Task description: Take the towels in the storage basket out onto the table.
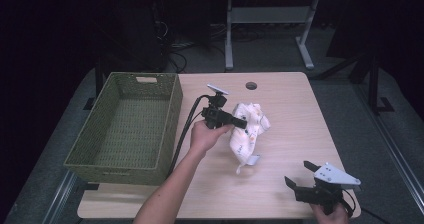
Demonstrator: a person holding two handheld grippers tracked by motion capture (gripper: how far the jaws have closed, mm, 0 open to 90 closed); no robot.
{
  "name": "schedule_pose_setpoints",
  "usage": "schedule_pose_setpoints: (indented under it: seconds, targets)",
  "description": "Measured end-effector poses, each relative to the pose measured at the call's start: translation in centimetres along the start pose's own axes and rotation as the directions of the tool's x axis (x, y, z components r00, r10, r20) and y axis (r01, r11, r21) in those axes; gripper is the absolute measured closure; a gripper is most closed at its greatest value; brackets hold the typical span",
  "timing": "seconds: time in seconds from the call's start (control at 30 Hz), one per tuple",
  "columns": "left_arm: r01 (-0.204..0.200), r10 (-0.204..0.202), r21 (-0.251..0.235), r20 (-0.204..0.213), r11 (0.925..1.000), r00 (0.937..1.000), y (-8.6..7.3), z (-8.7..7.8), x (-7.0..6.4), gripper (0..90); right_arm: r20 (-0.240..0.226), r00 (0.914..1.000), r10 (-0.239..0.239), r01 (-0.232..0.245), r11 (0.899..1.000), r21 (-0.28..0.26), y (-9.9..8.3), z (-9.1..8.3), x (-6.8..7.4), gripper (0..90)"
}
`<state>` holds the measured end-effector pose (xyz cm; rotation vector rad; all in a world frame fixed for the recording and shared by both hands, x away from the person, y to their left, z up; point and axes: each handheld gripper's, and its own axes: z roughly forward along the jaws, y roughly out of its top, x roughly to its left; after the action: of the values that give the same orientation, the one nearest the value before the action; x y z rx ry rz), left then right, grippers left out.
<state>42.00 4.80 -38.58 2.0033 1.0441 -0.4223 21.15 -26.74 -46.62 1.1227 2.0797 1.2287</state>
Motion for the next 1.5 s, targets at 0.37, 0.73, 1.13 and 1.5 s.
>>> schedule_pose_setpoints:
  seconds: [0.37,0.73,1.13,1.5]
  targets:
    - [-0.029,0.036,0.050,-0.137,0.9983,0.9899,-0.7,2.0,0.7,70.4,-0.001,1.0000,0.001,-0.001,1.000,0.000,0.0,0.0,0.0,13.7]
    - [-0.166,0.174,0.055,-0.393,0.9846,0.9029,-1.4,3.1,0.1,69.6,0.000,1.0000,-0.002,0.002,1.000,0.002,0.0,0.1,0.0,13.7]
    - [-0.215,0.239,0.106,-0.458,0.9709,0.8559,-2.0,5.0,-0.3,66.0,-0.004,1.0000,0.001,-0.001,1.000,0.003,0.0,0.1,0.0,13.8]
    - [-0.205,0.228,0.099,-0.465,0.9737,0.8554,-2.5,5.1,0.3,62.5,-0.002,1.0000,-0.004,0.004,1.000,0.003,0.0,0.2,-0.1,13.7]
